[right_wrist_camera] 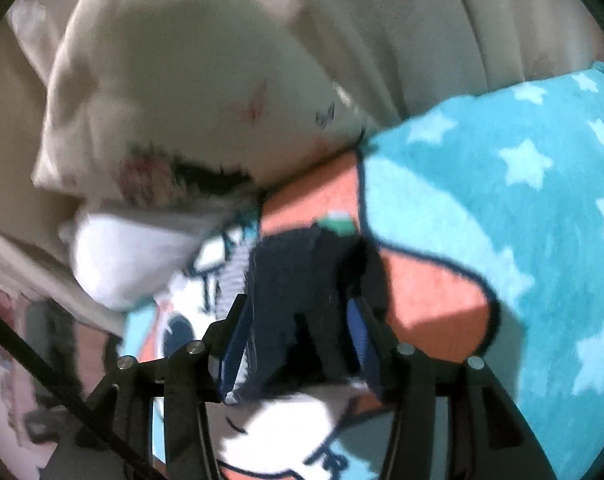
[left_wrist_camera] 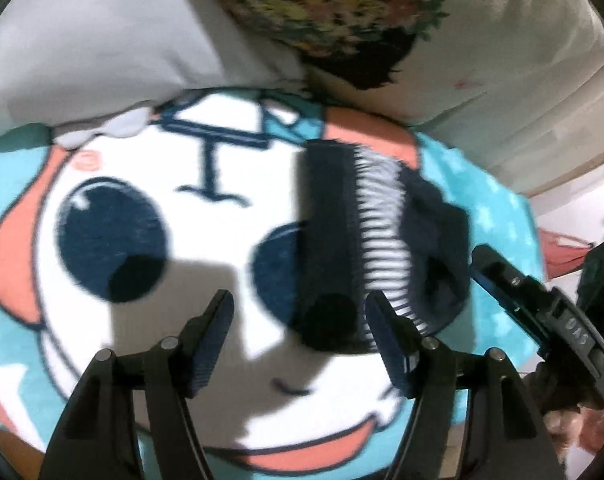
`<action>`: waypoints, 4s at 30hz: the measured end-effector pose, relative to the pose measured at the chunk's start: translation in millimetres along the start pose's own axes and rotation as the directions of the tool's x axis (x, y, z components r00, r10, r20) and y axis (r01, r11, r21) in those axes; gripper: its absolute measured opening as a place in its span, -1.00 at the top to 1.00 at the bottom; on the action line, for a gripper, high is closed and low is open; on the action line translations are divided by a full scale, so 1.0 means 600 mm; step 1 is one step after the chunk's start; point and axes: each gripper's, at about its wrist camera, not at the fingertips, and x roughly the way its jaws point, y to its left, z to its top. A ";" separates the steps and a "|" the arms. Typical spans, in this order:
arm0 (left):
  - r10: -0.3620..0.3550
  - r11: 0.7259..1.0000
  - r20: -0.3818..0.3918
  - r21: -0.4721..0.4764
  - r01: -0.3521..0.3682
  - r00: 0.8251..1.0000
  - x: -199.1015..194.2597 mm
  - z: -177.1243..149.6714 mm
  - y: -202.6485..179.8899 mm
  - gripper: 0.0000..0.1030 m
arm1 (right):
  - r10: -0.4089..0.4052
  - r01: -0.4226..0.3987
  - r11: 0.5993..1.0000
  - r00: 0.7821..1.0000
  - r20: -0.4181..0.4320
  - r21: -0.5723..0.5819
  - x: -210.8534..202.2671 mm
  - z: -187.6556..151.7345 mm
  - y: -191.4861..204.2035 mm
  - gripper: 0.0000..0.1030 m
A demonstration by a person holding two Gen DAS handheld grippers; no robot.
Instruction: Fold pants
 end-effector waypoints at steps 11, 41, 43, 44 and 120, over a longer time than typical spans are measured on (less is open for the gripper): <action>0.061 0.997 0.039 0.050 -0.063 0.997 -0.048 -0.048 0.033 -0.31 | -0.156 0.156 0.988 0.987 -0.037 -0.005 0.020 -0.040 -0.010 -0.15; 0.168 0.957 0.096 0.222 -0.186 0.981 -0.055 -0.093 -0.048 -0.31 | -0.211 0.211 0.977 0.977 -0.011 0.019 -0.051 -0.083 -0.020 -0.21; 0.170 0.960 0.087 0.212 -0.185 0.982 -0.047 -0.091 -0.051 -0.31 | -0.212 0.213 0.977 0.977 -0.019 0.017 -0.048 -0.074 -0.028 -0.22; 0.172 0.961 0.082 0.207 -0.185 0.982 -0.043 -0.089 -0.053 -0.31 | -0.212 0.213 0.977 0.977 -0.022 0.015 -0.046 -0.070 -0.031 -0.22; -0.268 0.952 0.089 -0.131 0.278 0.959 -0.013 0.015 0.055 0.33 | 0.107 -0.116 0.992 0.984 -0.139 -0.057 0.055 0.008 0.084 0.25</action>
